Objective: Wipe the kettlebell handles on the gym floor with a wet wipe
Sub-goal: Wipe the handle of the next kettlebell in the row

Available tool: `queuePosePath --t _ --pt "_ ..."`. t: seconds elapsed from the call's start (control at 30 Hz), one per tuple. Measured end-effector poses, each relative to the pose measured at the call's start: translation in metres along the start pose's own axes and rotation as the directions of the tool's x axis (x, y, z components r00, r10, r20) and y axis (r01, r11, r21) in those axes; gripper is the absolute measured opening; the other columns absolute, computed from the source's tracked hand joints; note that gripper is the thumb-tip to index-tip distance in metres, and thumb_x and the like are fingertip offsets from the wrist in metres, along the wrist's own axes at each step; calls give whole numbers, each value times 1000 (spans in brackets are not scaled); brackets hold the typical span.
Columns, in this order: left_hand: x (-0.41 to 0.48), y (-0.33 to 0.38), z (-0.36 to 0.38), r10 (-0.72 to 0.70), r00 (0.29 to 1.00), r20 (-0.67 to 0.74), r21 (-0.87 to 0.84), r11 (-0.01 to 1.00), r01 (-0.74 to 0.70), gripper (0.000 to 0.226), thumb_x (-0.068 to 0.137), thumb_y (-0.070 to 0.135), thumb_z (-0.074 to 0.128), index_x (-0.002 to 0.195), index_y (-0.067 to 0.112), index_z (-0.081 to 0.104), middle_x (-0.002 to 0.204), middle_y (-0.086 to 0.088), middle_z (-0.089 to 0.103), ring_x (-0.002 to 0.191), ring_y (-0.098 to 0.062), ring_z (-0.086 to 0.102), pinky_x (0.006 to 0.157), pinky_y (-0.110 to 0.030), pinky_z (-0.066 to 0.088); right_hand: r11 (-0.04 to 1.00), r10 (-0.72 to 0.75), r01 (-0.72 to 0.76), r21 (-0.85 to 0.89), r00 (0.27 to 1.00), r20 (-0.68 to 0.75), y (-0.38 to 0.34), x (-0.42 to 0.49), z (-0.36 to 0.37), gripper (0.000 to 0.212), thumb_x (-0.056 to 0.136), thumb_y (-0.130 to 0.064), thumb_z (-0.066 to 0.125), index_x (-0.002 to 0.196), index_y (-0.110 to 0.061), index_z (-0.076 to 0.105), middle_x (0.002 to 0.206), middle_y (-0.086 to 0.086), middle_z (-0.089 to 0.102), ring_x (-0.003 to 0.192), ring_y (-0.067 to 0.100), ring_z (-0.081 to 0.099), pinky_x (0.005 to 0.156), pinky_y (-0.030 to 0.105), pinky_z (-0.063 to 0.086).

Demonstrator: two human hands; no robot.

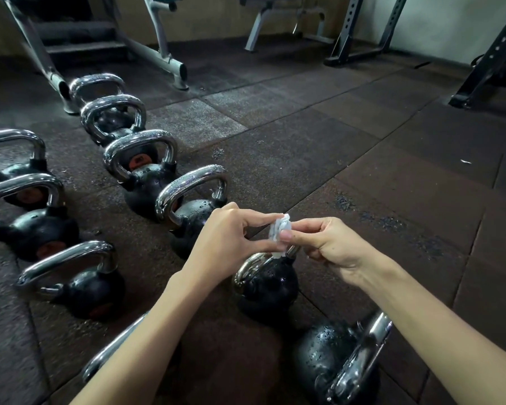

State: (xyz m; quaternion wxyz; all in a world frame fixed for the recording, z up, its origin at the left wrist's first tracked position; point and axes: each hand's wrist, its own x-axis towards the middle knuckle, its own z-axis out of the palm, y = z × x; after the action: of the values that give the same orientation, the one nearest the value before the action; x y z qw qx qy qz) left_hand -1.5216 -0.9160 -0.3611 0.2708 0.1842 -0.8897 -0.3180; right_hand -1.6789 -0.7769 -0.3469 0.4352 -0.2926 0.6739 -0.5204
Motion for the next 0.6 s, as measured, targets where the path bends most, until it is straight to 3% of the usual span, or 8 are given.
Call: queuePosePath --t 0.07,0.17,0.23,0.3,0.37,0.43,0.5,0.6 --pt "1 -2 -3 13 1000 -6 -2 1000 -13 46 68 65 82 112 52 76 87 22 76 73 -7 42 63 -18 31 999 0 3 -49 998 55 -3 0 -3 29 71 -25 84 97 -13 83 71 -3 73 49 3 36 44 13 27" --pt "-3 -3 -8 41 999 -16 1 999 -41 36 74 60 80 109 51 77 77 26 72 71 -6 42 63 -17 32 998 -16 25 -58 989 144 -11 -4 -10 31 81 -13 80 111 -10 80 77 -4 74 52 1 46 48 11 34" --pt "-7 -7 -11 10 1000 -2 11 1000 -10 34 76 56 82 108 54 75 70 22 68 70 -6 45 62 -18 34 952 -125 147 -269 987 100 -9 0 -19 38 82 -9 83 118 -17 77 90 -6 79 55 -2 54 54 10 40" --pt "-11 -10 -15 -59 997 45 36 998 57 29 75 53 85 103 52 78 65 3 63 64 -8 44 62 -26 40 661 -308 280 -696 947 89 0 12 -28 53 76 -23 90 124 -36 73 104 -14 77 68 -6 60 68 15 47" --pt "-12 -11 -18 -95 990 108 43 995 91 29 74 48 88 102 45 81 78 5 66 56 -3 47 59 -19 38 419 -342 341 -841 918 201 11 28 -31 60 73 -32 90 128 -46 69 116 -22 71 98 -5 64 89 25 53" --pt "-10 -8 -17 -128 981 149 42 992 123 32 73 46 90 103 46 79 75 25 70 56 4 50 59 -12 36 313 -339 363 -878 906 254 18 39 -31 53 77 -30 84 125 -48 69 121 -27 69 106 -1 61 92 33 54" --pt "-4 -5 -12 -163 968 193 41 987 158 29 73 47 90 99 50 77 58 15 65 53 1 46 57 -13 37 272 -352 368 -889 898 264 17 45 -33 43 82 -28 81 119 -48 72 116 -28 71 94 -5 54 83 25 50" --pt "13 4 1 -217 949 227 94 975 200 23 72 52 89 92 47 81 56 9 63 52 -2 47 53 -19 40 253 -358 385 -887 889 284 16 47 -41 34 84 -36 80 114 -51 72 104 -28 73 82 -5 51 70 17 40"
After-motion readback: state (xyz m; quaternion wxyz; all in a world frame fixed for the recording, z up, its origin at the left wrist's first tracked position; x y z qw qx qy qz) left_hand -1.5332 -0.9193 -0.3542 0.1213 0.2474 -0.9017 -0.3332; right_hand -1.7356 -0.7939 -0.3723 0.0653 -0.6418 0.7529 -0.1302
